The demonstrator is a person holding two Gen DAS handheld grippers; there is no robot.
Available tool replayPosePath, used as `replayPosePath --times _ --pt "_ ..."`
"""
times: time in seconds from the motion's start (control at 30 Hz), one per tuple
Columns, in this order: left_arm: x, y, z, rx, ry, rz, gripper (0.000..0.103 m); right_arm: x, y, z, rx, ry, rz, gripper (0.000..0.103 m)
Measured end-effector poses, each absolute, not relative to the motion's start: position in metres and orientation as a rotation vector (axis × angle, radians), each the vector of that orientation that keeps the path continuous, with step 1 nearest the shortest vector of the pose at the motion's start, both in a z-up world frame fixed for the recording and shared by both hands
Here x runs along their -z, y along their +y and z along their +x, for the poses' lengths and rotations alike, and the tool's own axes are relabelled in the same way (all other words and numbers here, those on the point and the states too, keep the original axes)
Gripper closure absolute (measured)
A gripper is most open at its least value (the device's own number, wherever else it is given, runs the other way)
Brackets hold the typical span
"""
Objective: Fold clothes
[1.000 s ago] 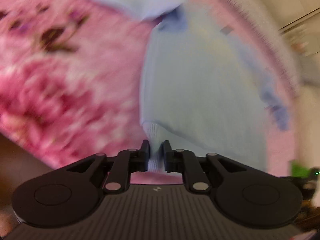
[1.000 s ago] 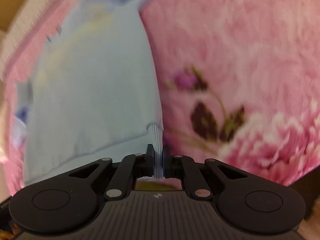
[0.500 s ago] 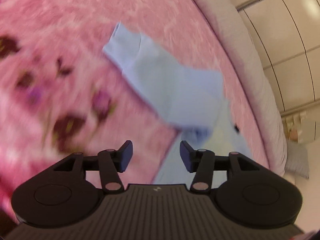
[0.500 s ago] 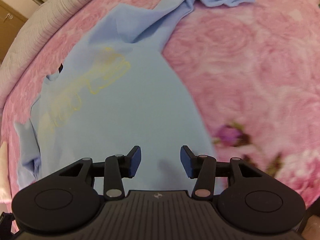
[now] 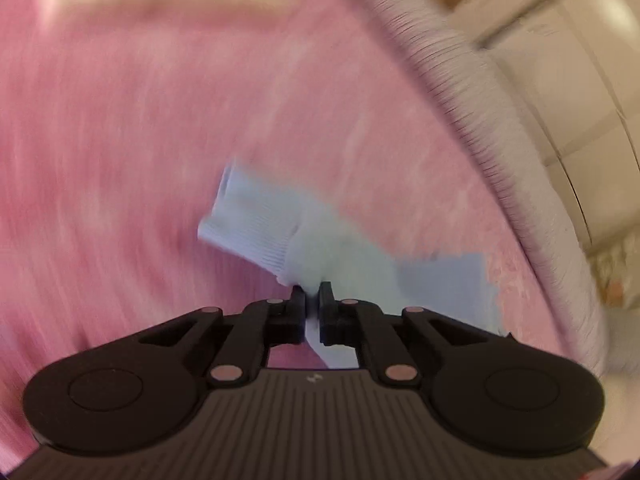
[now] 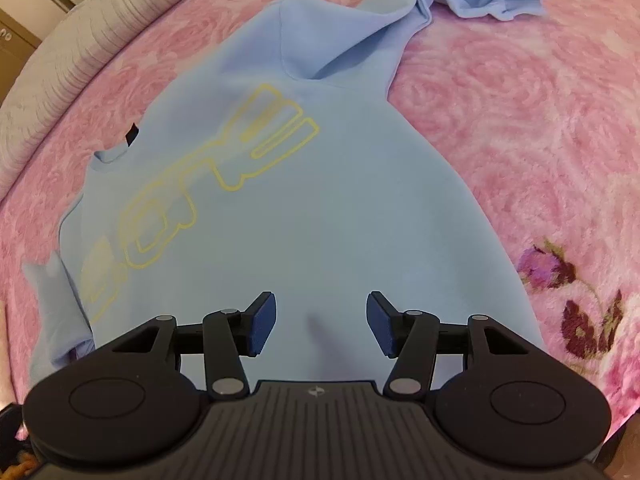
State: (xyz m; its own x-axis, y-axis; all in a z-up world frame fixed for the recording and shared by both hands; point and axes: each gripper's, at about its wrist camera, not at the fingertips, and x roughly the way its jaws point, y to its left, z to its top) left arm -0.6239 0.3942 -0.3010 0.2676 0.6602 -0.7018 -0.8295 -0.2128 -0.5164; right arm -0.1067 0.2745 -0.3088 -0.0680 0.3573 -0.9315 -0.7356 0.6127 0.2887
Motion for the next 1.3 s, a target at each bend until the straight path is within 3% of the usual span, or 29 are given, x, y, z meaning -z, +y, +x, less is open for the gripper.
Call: replayPosePath --times 0.1,0.17,0.27,0.33,0.37,0.4,0.53,0.77,1.03,1.13,1.3 --pt "0.265 0.389 -0.653 -1.475 0.276 -0.899 0.1 0.31 0.277 -0.11 -0.93 1.37 -0.363 0.048" --pt "0.269 0.392 -0.673 -1.528 0.421 -0.82 0.1 0.313 0.278 -0.113 -0.936 1.375 -0.376 0.047" --pt "0.287 0.398 -0.698 -1.582 0.627 -0.759 0.08 0.317 0.28 -0.117 -0.943 1.383 -0.396 0.046" --pt "0.308 0.402 -0.705 -1.615 0.737 -0.784 0.081 0.32 0.281 -0.119 -0.948 1.388 -0.409 0.045" --pt "0.314 0.402 -0.705 -1.637 0.767 -0.784 0.073 0.321 0.281 -0.12 -0.951 1.391 -0.415 0.044" --pt "0.315 0.4 -0.704 -1.668 0.755 -0.796 0.069 0.322 0.282 -0.122 -0.953 1.393 -0.422 0.044" --pt "0.298 0.368 -0.691 -1.7 0.651 -0.891 0.07 0.324 0.28 -0.119 -0.963 1.392 -0.449 0.044" --pt "0.286 0.316 -0.544 -1.079 0.538 -1.081 0.069 0.323 0.267 -0.083 -1.026 1.346 -0.535 0.044" --pt "0.325 0.256 -0.383 -0.989 0.656 -1.261 0.063 0.34 0.247 -0.019 -1.123 1.439 -0.625 0.048" --pt "0.318 0.236 -0.334 -1.01 0.646 -1.253 0.061 0.329 0.252 0.014 -1.128 1.37 -0.637 0.048" --pt "0.307 0.232 -0.266 -1.029 0.623 -1.226 0.059 0.301 0.329 -0.068 -1.114 1.144 -0.661 0.047"
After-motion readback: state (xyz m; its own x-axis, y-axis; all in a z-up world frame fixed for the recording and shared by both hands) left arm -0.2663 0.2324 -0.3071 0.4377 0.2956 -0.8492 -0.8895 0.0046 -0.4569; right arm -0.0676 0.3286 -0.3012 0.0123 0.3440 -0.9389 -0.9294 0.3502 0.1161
